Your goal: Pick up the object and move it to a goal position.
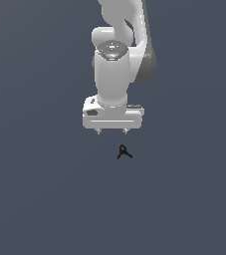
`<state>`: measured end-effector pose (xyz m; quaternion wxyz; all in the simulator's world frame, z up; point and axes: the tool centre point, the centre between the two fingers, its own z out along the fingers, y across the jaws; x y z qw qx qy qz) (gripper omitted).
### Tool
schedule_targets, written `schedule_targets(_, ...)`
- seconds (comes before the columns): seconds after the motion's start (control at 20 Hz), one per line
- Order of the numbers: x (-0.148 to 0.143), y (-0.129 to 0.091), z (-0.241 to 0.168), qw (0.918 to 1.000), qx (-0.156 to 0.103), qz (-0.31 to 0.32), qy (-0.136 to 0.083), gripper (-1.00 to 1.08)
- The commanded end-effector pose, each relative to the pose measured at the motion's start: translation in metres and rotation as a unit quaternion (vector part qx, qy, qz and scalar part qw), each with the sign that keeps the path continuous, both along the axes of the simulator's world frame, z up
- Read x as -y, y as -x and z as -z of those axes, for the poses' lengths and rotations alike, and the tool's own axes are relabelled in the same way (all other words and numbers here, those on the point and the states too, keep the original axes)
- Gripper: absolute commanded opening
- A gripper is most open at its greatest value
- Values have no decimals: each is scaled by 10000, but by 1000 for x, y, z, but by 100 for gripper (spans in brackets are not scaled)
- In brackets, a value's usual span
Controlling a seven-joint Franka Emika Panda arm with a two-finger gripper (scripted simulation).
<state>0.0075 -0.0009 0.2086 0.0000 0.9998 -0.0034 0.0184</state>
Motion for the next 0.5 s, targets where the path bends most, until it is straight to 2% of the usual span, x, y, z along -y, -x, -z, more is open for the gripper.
schedule_targets(0.0, -1, 0, 1, 10000, -1, -12, 1, 100)
schedule_targets(0.45, -16, 2, 43, 9997, -55, -218, 21, 100)
